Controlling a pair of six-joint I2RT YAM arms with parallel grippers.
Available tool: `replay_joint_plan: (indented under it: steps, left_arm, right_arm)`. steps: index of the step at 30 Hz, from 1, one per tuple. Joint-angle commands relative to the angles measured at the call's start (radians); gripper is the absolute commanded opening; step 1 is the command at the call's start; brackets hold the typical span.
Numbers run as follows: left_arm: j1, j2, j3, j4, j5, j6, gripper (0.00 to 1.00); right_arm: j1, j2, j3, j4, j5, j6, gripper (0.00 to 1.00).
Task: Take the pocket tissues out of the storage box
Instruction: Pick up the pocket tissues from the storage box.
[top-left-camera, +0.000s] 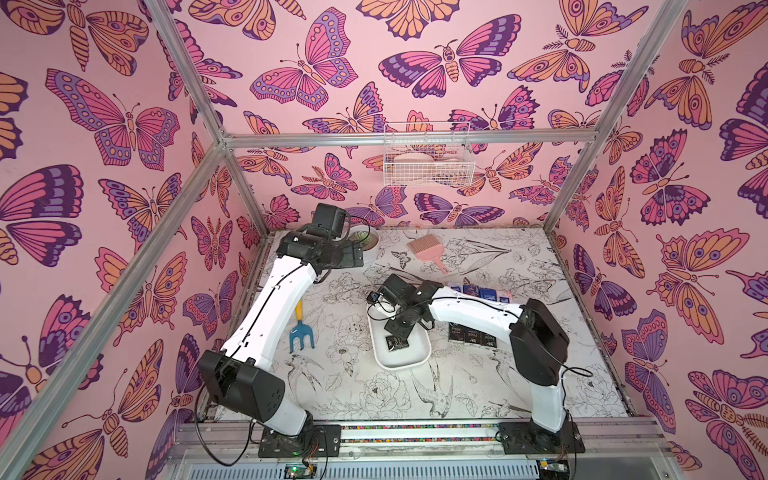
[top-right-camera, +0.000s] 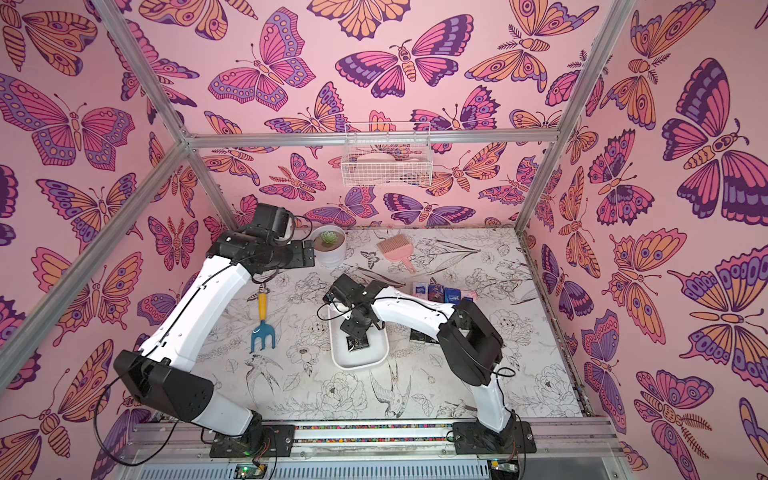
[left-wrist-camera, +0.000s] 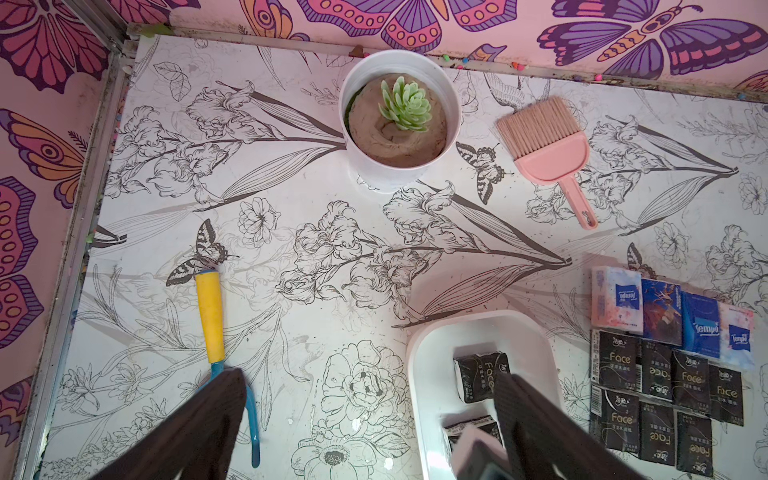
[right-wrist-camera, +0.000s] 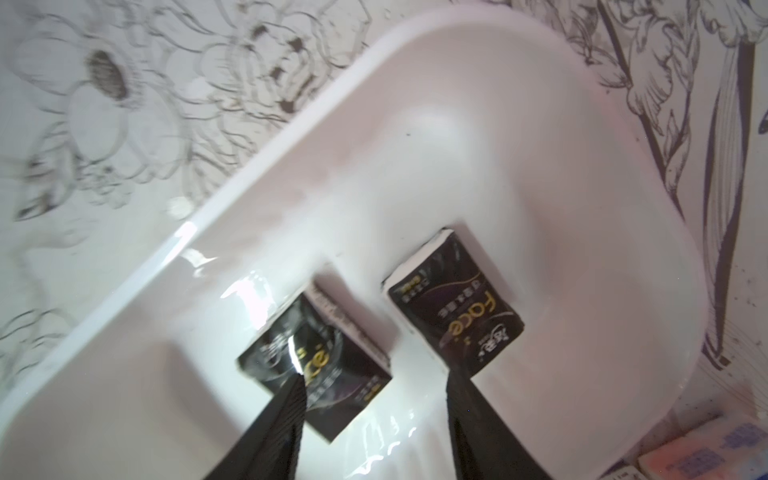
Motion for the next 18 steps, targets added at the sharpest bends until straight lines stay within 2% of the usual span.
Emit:
replay_joint_plan:
  steps: [1, 9, 18]
  left_arm:
    - [0.003, -0.021, -0.008, -0.022, 0.004, 0.001, 1.00]
    - [0.003, -0.033, -0.009, -0.023, 0.006, 0.003, 1.00]
    - [0.006, -0.036, 0.001, -0.030, -0.001, 0.013, 1.00]
  right_arm:
    - [0.026, -0.059, -0.092, -0.004, -0.101, -0.069, 0.63]
    - [0.029, 0.010, -0.107, 0.057, -0.045, -0.189, 0.68]
    - [0.036, 0.081, -0.102, 0.094, -0.034, -0.253, 0.68]
